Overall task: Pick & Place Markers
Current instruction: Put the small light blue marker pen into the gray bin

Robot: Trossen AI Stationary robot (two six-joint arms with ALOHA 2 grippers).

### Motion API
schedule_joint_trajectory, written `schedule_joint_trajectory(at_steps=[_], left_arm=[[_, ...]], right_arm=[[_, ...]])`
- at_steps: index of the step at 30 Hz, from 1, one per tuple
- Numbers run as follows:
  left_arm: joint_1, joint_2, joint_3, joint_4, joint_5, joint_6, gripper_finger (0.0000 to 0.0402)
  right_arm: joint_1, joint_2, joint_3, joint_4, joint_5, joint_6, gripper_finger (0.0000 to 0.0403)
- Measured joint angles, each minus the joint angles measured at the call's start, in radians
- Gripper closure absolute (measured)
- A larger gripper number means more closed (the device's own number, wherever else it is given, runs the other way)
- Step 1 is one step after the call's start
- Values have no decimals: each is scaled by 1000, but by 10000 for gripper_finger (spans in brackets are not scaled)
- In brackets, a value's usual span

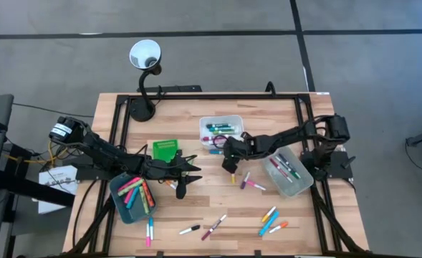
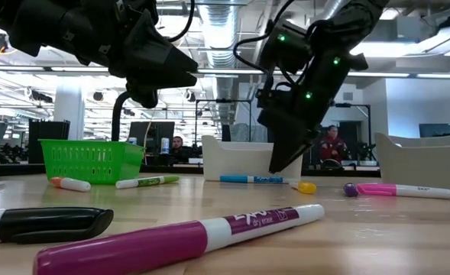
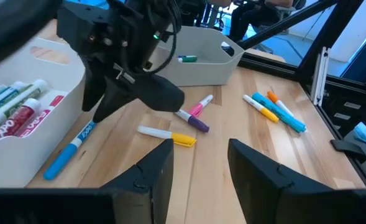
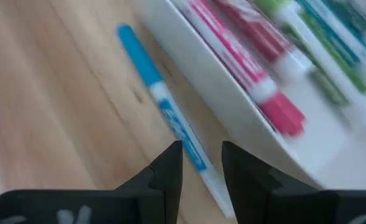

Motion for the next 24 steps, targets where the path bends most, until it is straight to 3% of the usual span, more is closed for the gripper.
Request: schedule_joint_trajectory(at_steps=[10,19,24], left_arm=[[0,0,0,0,0,0,254],[0,0,0,0,0,0,254],[0,0,0,0,0,0,254]], right_arm=[[-28,1,0,16,-106,-77,295],[-37,1,0,30,-83,-198,217],[-37,1,0,22,-87,-224,202]])
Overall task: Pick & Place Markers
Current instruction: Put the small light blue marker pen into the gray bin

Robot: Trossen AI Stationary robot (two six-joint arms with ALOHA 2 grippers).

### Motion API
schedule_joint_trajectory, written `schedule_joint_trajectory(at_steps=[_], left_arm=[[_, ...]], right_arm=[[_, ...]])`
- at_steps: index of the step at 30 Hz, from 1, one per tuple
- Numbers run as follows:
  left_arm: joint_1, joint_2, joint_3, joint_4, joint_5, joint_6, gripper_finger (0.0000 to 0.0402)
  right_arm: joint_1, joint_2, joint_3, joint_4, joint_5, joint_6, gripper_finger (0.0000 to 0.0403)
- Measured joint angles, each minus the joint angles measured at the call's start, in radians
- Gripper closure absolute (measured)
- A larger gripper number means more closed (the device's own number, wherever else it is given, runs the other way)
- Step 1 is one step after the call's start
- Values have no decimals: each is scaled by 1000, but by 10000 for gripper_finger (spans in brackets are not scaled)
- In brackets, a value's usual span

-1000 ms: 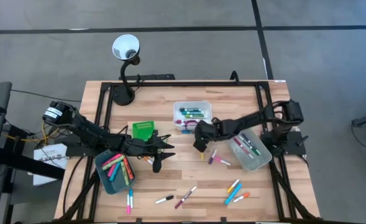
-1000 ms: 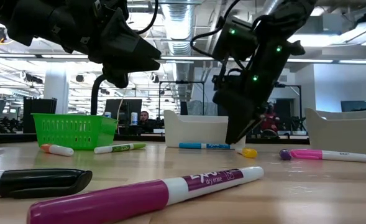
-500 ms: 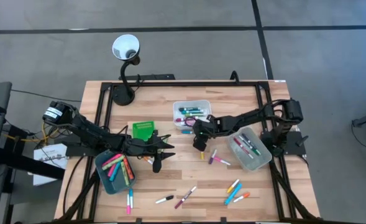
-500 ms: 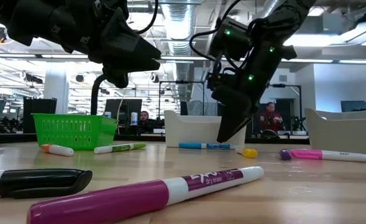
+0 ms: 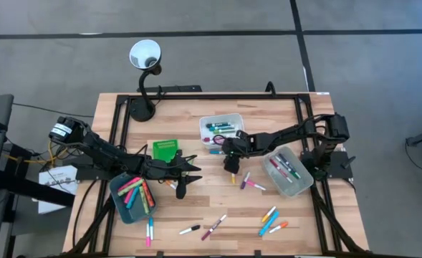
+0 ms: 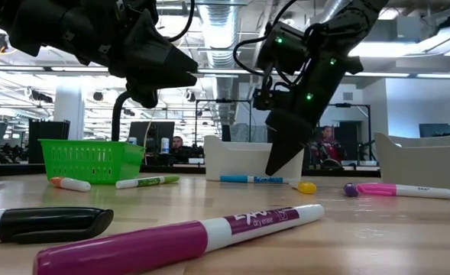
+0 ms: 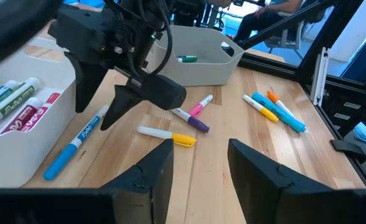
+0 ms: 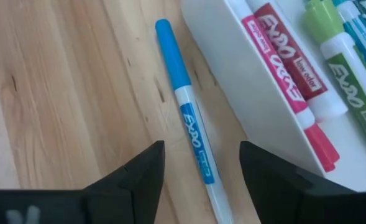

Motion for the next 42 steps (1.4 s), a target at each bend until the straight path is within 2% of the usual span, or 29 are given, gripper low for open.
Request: schedule_joint_trajectory(at_steps=[9,19,23,29,31,37,42], left_arm=[[0,0,0,0,0,0,254],[0,0,0,0,0,1,254],[0,0,0,0,0,3,254],[0,0,0,0,0,3,254],[0,0,0,0,0,3,254],[0,0,-1,0,0,3,254],[0,0,-1,0,0,3,254]], right_arm=[[-2,14,0,1,9,0,239],[1,97,16,15,65,-16,243],[0,94,53,-26,41,-39,284],[0,101,106,-65,11,-79,381],[-1,101,136,-92,8,-88,389],[15,100,246,-241,17,-88,368],[53,97,338,-354,20,-131,399]])
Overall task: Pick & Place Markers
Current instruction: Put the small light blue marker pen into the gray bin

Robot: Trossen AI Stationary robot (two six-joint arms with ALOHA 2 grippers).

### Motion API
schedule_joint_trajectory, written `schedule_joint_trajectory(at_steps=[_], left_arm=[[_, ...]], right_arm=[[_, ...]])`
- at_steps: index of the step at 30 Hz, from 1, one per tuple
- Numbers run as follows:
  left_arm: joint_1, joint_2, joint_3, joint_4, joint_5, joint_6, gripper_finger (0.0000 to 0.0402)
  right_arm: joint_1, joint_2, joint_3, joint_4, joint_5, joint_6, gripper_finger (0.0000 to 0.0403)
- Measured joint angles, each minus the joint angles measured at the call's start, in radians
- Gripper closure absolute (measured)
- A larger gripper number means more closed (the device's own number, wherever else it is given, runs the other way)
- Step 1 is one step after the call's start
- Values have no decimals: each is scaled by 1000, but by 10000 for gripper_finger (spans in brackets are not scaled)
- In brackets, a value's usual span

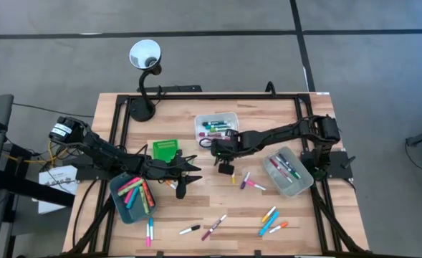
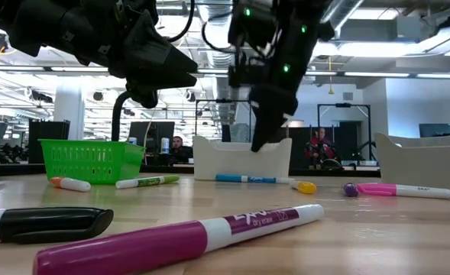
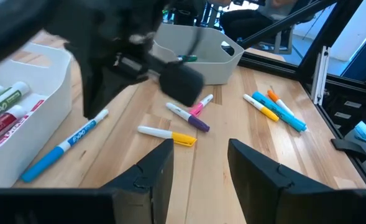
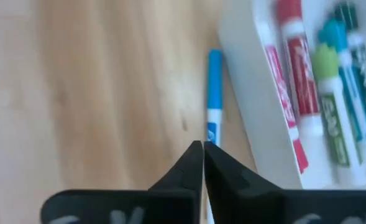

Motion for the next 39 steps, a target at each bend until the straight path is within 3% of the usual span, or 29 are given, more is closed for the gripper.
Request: schedule_joint_trajectory(at_steps=[7,15,19,24,31,36,39], left_arm=[[-1,0,0,0,0,-3,254],[-2,0,0,0,0,-4,254],[-2,0,0,0,2,-4,254],[-2,0,0,-1,34,-4,254],[6,0,-1,0,33,-3,254],[6,0,-1,0,34,0,254],[5,0,-1,0,34,0,254]], right_arm=[[4,26,-9,-45,-42,9,341],[43,8,-9,-209,72,191,261],[42,39,-51,-130,85,173,235],[28,66,-79,-99,83,114,228],[30,42,44,-115,82,-132,245],[-51,56,71,-70,-89,-255,247],[-112,71,69,-78,-120,-254,248]])
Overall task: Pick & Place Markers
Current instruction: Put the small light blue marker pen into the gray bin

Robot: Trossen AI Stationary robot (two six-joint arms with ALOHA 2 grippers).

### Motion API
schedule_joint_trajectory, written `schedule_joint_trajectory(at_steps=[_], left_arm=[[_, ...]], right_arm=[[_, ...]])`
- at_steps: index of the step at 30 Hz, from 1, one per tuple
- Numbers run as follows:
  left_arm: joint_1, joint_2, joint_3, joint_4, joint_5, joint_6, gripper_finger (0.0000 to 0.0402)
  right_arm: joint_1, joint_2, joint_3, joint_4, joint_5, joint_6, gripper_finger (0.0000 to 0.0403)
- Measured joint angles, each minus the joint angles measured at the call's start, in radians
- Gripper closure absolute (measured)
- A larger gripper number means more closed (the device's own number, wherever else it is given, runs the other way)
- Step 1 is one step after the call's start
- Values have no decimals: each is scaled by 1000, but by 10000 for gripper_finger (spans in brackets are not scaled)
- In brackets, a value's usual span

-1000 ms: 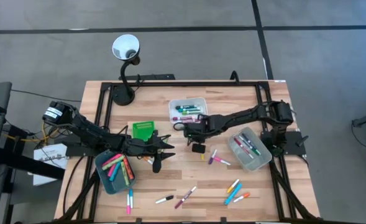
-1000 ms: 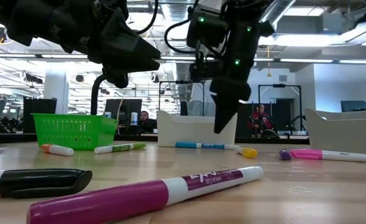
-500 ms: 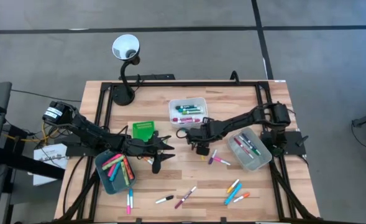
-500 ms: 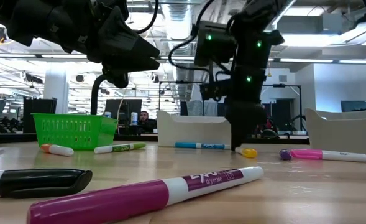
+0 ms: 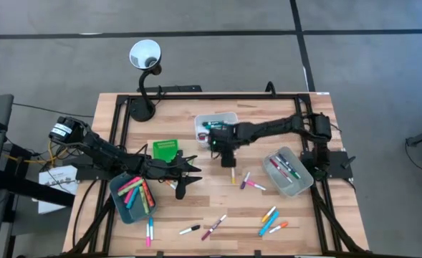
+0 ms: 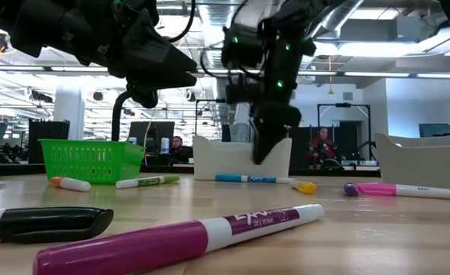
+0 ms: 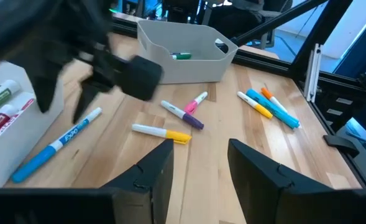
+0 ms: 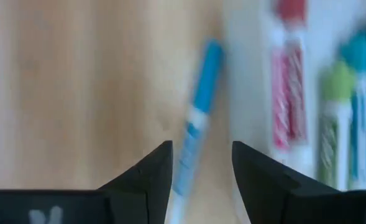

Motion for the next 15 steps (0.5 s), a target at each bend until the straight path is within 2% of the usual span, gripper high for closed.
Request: schedule_joint_trajectory(at_steps=[2,6,12,15], left_arm=[[0,0,-3,0,0,0,254],[0,0,-5,-1,0,0,254],[0,0,-6,0,0,0,254],[0,0,-7,0,0,0,254]], right_arm=[[-28,0,1,26,-26,-2,250],[-59,11,2,36,-155,1,259],[-54,76,2,39,-152,-27,270],[-53,101,5,42,-96,-26,267]])
